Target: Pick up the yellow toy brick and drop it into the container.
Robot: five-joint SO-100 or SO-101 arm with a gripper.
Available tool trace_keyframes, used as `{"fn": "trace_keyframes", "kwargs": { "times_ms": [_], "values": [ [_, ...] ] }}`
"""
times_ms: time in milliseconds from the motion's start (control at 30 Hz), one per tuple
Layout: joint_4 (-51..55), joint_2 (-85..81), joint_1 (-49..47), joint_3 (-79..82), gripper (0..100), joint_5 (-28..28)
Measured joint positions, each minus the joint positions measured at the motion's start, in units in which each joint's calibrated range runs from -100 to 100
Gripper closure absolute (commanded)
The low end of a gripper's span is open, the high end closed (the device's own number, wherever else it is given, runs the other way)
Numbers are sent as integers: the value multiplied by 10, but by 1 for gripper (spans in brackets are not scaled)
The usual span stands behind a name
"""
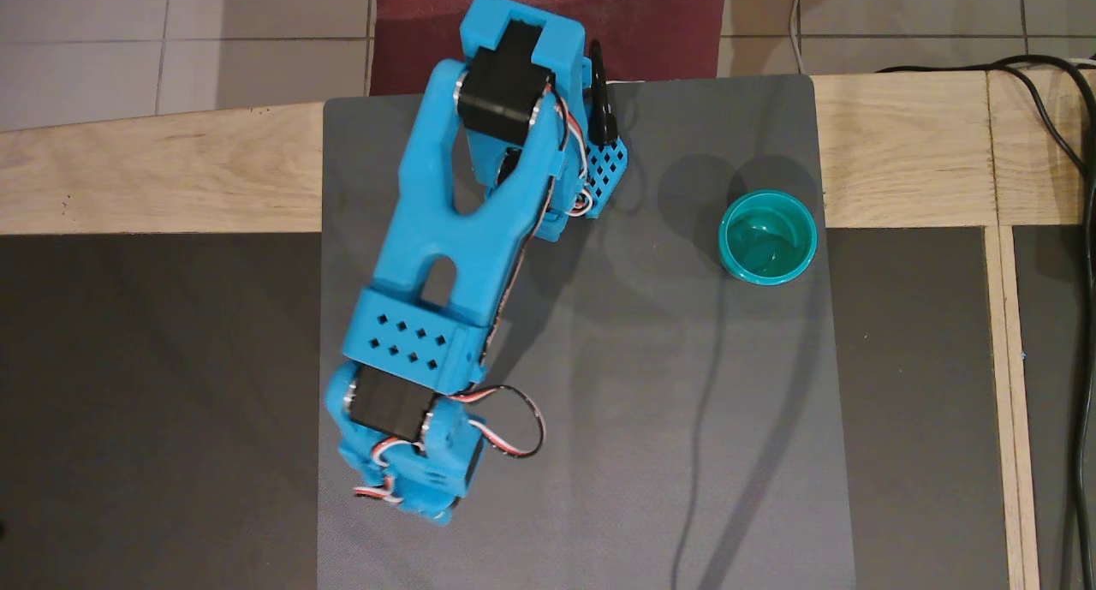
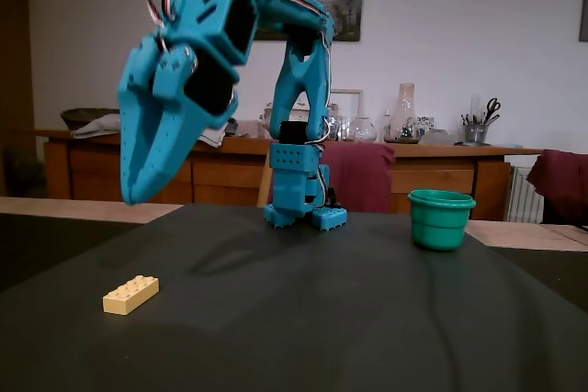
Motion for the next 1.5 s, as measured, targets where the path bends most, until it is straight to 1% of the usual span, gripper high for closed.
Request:
{"fn": "trace_keyframes", "kwargs": {
  "times_ms": [100, 167, 367, 467, 667, 733, 933, 1100, 1500],
  "values": [
    [0, 0, 0, 34, 100, 46],
    [0, 0, -1, 58, 100, 65],
    [0, 0, 1, 63, 99, 73],
    [0, 0, 1, 63, 94, 82],
    [0, 0, 11, 63, 78, 95],
    [-10, 0, 15, 63, 75, 106],
    [-73, 0, 36, 63, 75, 114],
    [-80, 24, 34, 63, 75, 115],
    [-84, 74, 49, 63, 75, 138]
  ]
}}
